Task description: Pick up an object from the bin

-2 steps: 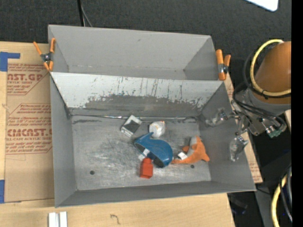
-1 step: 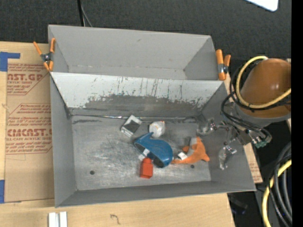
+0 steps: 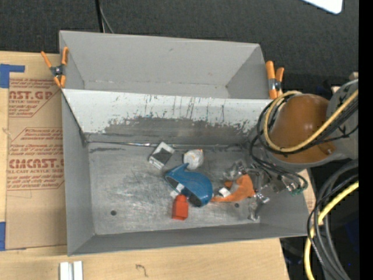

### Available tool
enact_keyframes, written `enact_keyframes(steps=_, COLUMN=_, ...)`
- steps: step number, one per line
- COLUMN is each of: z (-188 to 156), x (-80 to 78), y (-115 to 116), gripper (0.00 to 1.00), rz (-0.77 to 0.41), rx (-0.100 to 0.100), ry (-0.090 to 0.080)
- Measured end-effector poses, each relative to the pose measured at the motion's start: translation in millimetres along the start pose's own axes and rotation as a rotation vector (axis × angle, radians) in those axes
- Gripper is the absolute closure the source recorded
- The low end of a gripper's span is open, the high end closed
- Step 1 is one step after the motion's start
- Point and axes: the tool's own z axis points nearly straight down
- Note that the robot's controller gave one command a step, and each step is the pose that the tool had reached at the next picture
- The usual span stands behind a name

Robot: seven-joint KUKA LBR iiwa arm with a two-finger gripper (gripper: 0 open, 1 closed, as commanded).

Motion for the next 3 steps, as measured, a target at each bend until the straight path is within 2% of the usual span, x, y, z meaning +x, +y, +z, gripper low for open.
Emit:
enact_keyframes(steps=1, z=34.5, x=-8.7, y=18.2, gripper=1.0, rz=-0.272, rx=-0.001, ry=0.0)
enact_keyframes(steps=2, z=34.5, x=-8.7, y=18.2, gripper=1.0, rz=-0.272, rx=-0.001, ry=0.0)
enact_keyframes(steps=3, z=-144.8, x=-13.1, y=-7.7, gripper=1.0, rz=-0.329, rx=0.004, ry=-0.004)
